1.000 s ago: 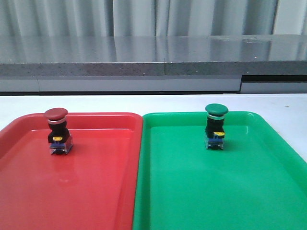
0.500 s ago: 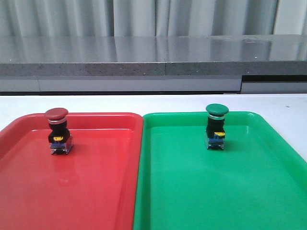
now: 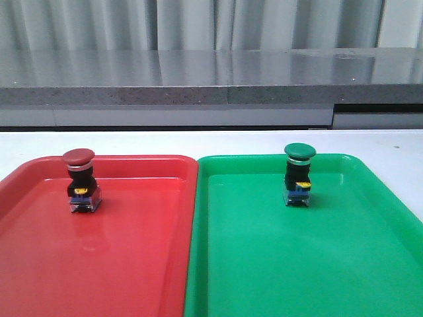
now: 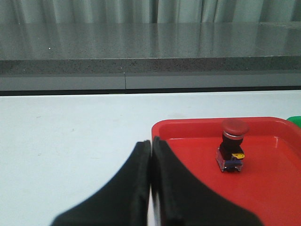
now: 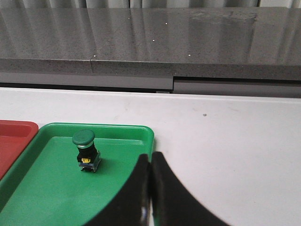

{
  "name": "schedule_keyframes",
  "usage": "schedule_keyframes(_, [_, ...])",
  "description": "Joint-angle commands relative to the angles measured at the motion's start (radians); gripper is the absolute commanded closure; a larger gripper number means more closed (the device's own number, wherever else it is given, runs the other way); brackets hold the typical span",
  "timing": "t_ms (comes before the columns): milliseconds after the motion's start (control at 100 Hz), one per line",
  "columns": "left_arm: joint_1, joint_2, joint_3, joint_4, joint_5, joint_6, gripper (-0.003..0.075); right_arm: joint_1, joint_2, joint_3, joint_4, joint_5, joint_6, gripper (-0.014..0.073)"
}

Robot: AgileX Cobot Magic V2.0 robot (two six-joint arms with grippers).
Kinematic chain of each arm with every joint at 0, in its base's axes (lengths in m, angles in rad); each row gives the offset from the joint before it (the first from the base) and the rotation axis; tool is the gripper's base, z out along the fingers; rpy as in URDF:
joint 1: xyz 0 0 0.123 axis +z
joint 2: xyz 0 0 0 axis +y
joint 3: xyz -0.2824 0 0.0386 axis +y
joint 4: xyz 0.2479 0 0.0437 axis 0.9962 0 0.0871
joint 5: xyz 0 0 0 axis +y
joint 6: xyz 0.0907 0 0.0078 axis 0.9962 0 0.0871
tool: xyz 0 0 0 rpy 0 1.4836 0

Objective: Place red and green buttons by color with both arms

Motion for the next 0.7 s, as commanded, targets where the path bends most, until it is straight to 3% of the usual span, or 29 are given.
schedule_keyframes(0, [0.003,-0.03,0.026,0.0,-0.084,-0.004,0.0739,-0.008,0.01,-0.024,-0.011,-0.078,-0.009,0.066])
schedule_keyframes(440, [0.003,-0.03,0.026,0.0,-0.084,-0.004,0.0739,-0.008,0.01,-0.02,-0.029,-0.083,-0.01,0.066])
schedule_keyframes(690, [0.003,-0.03,0.026,0.0,-0.084,-0.004,0.0739,-0.008,-0.036,0.107,-0.075,-0.213,-0.01,0.066])
